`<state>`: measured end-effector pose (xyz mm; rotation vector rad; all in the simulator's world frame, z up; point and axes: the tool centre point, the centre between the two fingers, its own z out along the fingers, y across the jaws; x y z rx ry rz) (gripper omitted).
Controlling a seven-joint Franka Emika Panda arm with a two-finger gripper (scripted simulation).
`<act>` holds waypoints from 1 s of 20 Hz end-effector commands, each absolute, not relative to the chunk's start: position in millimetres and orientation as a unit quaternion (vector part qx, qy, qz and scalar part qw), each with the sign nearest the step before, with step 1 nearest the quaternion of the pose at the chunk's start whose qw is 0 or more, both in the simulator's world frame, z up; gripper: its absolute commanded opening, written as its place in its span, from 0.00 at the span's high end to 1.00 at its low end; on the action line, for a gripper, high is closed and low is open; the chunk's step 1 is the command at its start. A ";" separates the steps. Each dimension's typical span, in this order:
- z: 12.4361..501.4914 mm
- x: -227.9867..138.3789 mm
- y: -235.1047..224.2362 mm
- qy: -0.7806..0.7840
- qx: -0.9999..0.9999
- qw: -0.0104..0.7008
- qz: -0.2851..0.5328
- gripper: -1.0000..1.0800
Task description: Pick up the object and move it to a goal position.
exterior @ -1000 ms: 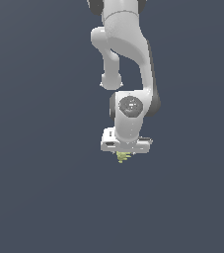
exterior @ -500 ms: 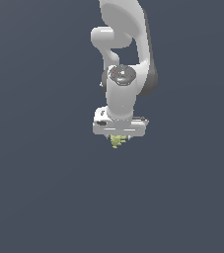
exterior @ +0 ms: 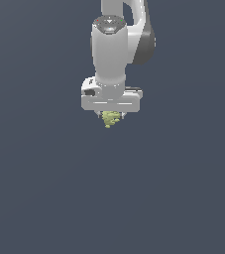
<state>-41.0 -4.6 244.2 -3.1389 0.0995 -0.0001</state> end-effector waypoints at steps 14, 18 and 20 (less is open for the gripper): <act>408.8 -111.8 -62.0 0.032 -0.999 0.001 0.000 1.00; 445.0 -126.2 -74.8 0.032 -0.999 0.001 0.000 1.00; 460.1 -132.0 -80.3 0.032 -0.999 0.001 0.000 1.00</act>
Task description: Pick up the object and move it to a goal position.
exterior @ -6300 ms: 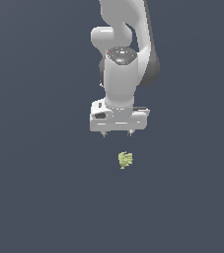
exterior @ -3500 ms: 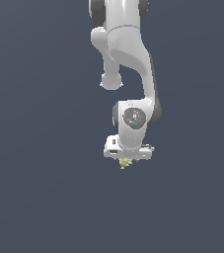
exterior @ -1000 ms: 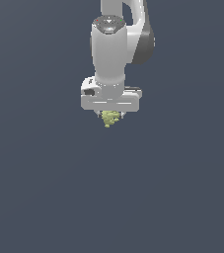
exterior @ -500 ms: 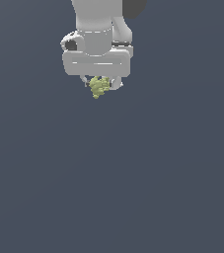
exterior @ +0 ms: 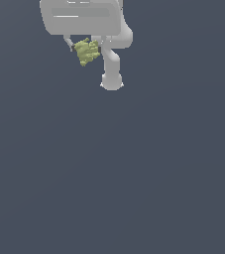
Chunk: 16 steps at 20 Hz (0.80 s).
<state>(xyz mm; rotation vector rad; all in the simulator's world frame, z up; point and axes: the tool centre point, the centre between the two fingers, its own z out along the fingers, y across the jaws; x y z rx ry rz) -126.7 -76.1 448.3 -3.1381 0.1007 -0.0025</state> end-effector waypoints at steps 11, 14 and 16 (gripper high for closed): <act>507.7 -148.0 -97.4 0.032 -0.999 0.000 0.000 1.00; 510.2 -148.2 -98.0 0.032 -0.999 0.000 0.000 1.00; 509.5 -147.4 -97.9 0.032 -0.999 0.000 0.000 1.00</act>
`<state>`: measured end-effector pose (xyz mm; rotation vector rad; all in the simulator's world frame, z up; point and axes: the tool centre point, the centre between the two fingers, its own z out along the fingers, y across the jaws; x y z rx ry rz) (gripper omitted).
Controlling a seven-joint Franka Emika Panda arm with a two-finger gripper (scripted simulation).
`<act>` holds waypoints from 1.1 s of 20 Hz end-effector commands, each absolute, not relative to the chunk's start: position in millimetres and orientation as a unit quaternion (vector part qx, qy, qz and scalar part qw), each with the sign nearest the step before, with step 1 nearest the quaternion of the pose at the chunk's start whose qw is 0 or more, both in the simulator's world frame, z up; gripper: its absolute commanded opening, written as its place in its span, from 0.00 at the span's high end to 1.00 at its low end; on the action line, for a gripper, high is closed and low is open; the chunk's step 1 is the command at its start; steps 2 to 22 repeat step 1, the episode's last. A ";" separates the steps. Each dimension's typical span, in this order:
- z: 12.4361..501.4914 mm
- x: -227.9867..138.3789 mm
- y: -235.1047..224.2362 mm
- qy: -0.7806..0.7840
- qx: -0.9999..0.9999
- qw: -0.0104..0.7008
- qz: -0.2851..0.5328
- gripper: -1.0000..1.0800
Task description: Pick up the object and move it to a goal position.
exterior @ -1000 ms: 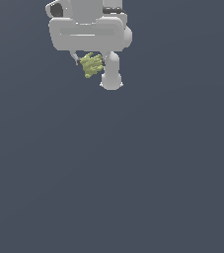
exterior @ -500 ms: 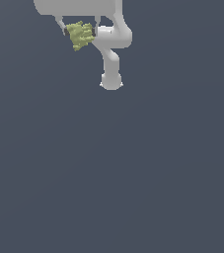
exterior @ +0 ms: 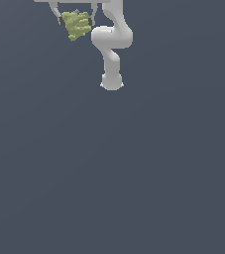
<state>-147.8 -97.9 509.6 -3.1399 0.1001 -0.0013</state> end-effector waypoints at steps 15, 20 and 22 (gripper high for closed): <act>509.3 -147.3 -97.8 0.032 -0.999 0.000 0.000 1.00; 509.3 -147.3 -97.8 0.032 -0.999 0.000 0.000 1.00; 509.3 -147.3 -97.8 0.032 -0.999 0.000 0.000 1.00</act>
